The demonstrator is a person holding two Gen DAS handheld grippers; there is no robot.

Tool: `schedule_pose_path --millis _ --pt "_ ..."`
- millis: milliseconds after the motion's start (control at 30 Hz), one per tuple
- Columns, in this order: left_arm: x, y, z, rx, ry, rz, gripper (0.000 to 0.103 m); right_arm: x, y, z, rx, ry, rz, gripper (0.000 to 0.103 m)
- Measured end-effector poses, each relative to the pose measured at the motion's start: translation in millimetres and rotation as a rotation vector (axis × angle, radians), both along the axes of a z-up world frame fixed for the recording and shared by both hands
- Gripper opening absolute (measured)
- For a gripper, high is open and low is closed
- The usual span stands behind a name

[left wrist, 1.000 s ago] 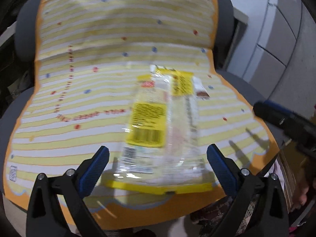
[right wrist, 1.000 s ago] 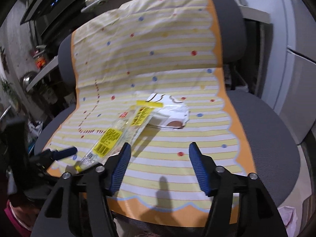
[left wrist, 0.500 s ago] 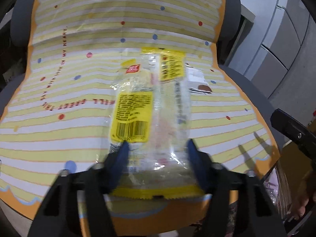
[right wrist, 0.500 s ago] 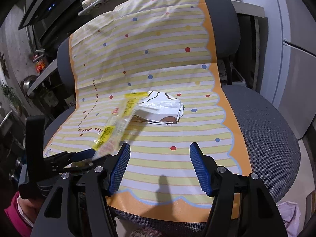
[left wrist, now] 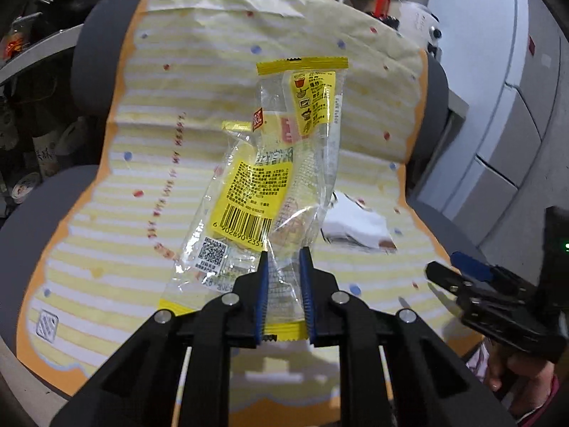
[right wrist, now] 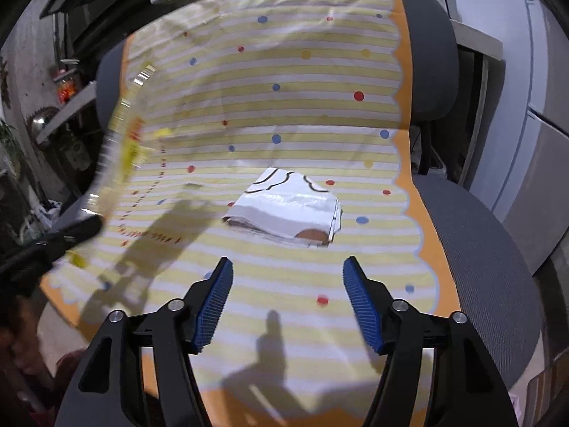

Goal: Collect trash
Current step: 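Grasp the white paper wrapper with the right gripper while the left gripper holds the snack wrapper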

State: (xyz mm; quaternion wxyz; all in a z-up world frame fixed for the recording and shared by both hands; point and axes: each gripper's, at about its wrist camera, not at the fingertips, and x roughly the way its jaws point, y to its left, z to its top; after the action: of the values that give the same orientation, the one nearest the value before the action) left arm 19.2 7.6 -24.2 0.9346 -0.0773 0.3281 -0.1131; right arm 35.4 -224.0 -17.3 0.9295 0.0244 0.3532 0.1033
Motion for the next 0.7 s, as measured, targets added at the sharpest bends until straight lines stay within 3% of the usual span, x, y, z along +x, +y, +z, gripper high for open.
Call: schedule_pose_path --millis 400,533,633,700 --pt "33 9 -23 -0.003 0.042 0.027 0.015 116 -8 -28 0.070 0.137 -0.071 0.068" --pt "37 11 -26 0.004 0.048 0.026 0.015 146 -10 -42 0.100 0.205 -0.072 0.062" --pt "38 11 -28 0.006 0.053 0.024 0.015 150 -13 -48 0.139 0.239 -0.056 0.038" --pt "36 10 -29 0.007 0.059 0.020 0.015 142 -12 -49 0.133 0.248 -0.031 0.005"
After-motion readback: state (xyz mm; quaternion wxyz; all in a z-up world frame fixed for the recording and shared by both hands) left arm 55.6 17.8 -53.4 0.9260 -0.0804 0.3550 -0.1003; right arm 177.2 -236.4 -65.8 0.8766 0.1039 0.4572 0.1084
